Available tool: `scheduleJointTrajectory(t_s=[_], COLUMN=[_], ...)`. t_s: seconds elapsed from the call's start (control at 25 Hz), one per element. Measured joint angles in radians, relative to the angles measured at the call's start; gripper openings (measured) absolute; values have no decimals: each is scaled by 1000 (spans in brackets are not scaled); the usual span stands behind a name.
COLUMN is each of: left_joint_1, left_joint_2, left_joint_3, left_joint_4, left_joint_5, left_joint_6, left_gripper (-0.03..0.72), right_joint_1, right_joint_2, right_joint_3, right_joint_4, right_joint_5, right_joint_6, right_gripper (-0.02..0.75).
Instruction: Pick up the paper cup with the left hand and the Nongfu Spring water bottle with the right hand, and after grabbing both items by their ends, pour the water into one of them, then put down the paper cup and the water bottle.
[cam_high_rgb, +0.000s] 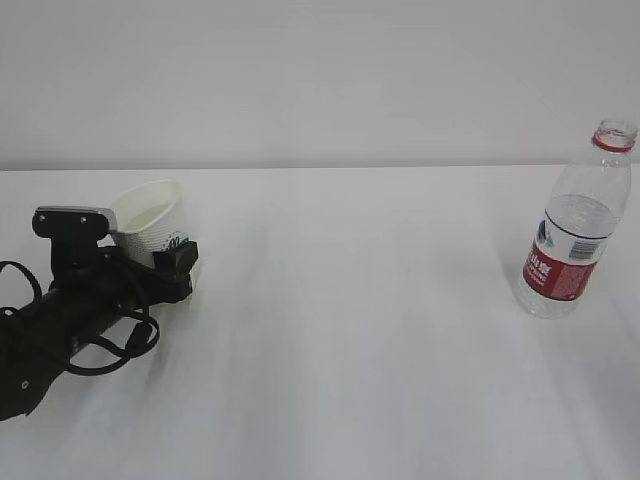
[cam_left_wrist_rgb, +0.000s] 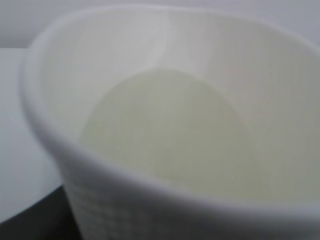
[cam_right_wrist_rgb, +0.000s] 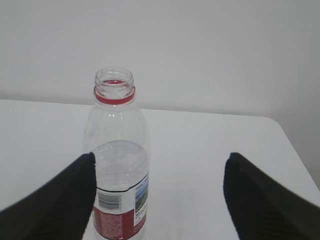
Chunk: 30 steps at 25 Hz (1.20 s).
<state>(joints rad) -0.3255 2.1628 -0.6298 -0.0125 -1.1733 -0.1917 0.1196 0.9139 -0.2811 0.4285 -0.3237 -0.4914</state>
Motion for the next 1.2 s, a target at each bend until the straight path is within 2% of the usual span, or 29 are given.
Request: scheduleJointTrajectory(t_s=[0.2, 0.56, 0.76, 0.96, 1.2], left_joint_1=[0, 0, 0, 0, 0], left_joint_2=[0, 0, 0, 0, 0], left_joint_3=[2, 3, 3, 3, 22], left_joint_4=[13, 13, 13, 13, 45], left_joint_5=[10, 16, 18, 18, 18], left_joint_6=[0, 0, 0, -2, -62], left_gripper=[587, 608, 681, 692, 692], right_joint_1=[0, 0, 0, 0, 0], right_joint_2=[0, 0, 0, 0, 0], right_joint_3=[0, 0, 0, 0, 0], right_joint_4=[0, 0, 0, 0, 0], right_joint_5=[0, 0, 0, 0, 0], right_joint_6=[0, 0, 0, 0, 0], right_gripper=[595, 594, 594, 594, 594])
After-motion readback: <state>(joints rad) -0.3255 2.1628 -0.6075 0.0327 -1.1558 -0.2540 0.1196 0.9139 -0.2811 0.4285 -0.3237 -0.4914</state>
